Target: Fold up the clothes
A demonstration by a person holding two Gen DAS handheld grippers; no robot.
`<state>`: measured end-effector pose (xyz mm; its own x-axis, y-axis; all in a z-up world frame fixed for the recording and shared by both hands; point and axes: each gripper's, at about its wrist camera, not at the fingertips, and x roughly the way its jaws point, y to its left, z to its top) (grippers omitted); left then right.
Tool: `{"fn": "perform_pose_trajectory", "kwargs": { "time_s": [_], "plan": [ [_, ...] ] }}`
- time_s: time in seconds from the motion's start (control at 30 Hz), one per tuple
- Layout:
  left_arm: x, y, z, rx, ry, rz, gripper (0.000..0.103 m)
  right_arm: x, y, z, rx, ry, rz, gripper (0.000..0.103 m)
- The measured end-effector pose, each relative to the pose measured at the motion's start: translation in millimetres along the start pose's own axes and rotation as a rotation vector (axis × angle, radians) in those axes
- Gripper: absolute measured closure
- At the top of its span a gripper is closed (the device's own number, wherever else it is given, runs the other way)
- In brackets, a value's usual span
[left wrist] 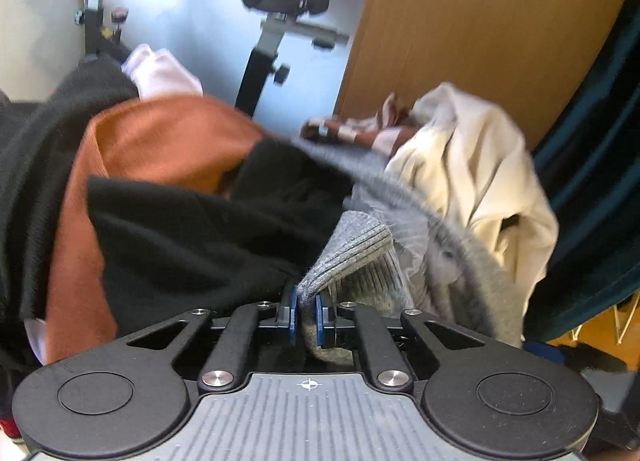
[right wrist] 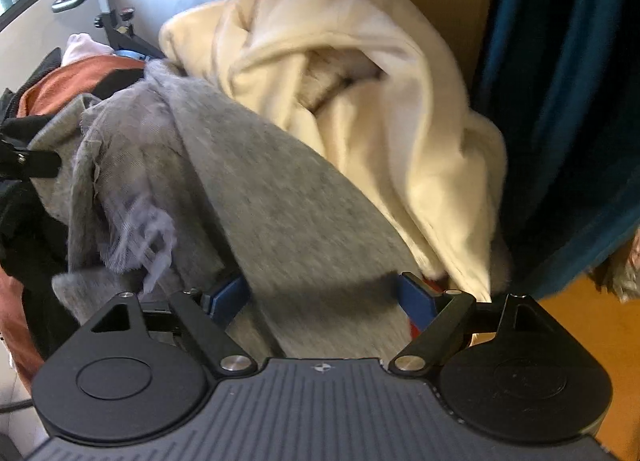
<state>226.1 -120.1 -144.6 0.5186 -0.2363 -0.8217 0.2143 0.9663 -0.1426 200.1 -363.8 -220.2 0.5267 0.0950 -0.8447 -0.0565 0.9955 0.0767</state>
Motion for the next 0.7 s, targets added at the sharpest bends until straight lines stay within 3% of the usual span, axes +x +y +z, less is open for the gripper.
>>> {"fn": "perform_pose_trajectory", "kwargs": {
  "time_s": [0.13,0.2,0.23,0.3,0.37,0.4,0.5,0.6,0.7],
  "plan": [
    [-9,2,-1,-0.006,-0.021,-0.018,0.096,2,13,8,-0.079,-0.063,-0.025,0.019],
    [-15,6,-2,-0.044,-0.050,-0.020,0.096,2,17,9,-0.116,-0.064,-0.025,0.034],
    [-22,9,-2,-0.065,-0.077,-0.021,0.097,2,19,9,-0.134,-0.061,-0.023,0.048],
    [-33,13,-3,-0.097,-0.127,-0.024,0.097,-2,22,10,-0.153,-0.059,-0.022,0.062],
    [-50,14,-1,-0.106,-0.202,-0.007,0.098,-11,21,11,-0.148,-0.070,-0.015,0.086],
    [-59,15,0,-0.110,-0.242,0.003,0.098,-16,19,11,-0.140,-0.078,-0.011,0.091],
    [-85,20,12,-0.111,-0.328,0.009,0.098,-31,10,18,-0.072,-0.102,0.044,0.092],
    [-87,31,21,-0.144,-0.309,0.025,0.097,-43,5,23,-0.022,-0.115,0.094,0.092],
    [-83,45,15,-0.195,-0.302,0.069,0.097,-43,9,22,-0.030,-0.115,0.067,0.092]
  ]
}}
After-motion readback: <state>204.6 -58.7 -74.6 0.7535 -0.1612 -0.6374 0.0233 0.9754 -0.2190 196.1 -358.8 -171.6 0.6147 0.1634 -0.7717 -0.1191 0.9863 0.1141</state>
